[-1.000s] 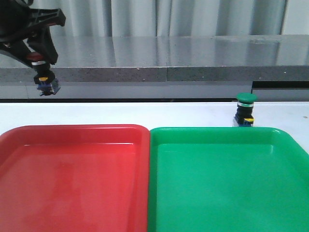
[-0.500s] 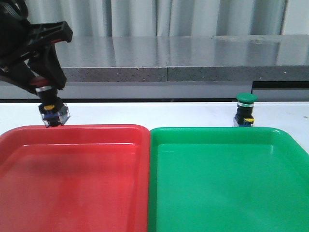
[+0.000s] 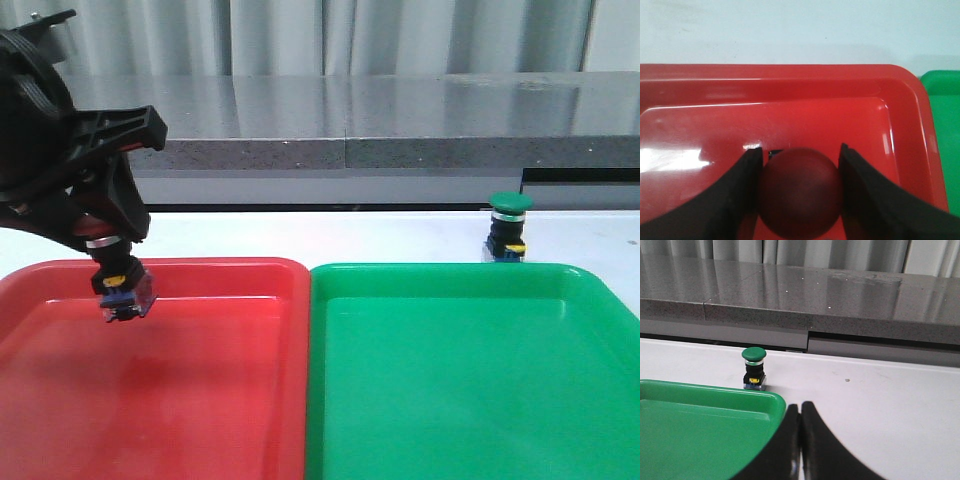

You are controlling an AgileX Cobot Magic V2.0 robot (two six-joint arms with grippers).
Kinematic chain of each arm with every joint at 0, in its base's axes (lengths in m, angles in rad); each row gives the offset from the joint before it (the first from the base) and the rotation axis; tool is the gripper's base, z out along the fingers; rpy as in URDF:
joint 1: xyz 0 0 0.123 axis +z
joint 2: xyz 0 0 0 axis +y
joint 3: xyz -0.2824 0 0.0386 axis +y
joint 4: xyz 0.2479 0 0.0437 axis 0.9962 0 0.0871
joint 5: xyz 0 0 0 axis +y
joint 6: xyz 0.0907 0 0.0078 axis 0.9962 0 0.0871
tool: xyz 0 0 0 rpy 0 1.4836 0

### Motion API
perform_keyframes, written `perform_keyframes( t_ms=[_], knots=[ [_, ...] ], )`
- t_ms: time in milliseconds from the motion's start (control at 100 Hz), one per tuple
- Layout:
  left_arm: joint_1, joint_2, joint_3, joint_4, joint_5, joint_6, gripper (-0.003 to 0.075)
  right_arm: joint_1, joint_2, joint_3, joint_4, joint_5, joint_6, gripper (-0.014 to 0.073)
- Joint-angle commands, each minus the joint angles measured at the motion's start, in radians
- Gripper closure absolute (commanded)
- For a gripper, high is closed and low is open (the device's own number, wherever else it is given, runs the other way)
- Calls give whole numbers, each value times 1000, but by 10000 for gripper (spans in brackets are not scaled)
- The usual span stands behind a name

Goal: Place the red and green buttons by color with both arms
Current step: 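Carry the red button toward the robot and lower it into the red tray, then open the left gripper and raise it away from the red button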

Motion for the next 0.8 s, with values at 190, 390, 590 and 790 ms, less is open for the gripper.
perform_keyframes(
  t_ms=[190, 390, 590, 790],
  knots=[
    [-11, 17, -22, -20, -59, -12, 556, -5, -17, -14, -5, -73, -8, 660],
    [-26, 38, -22, -23, -59, -12, 555, -5, -17, -14, -5, -73, -8, 660],
    [-35, 41, -22, -26, -61, -12, 484, -5, -17, -14, -5, -73, -8, 660],
    [-35, 41, -22, -26, -59, -12, 272, -5, -17, -14, -5, -73, -8, 660]
  ],
)
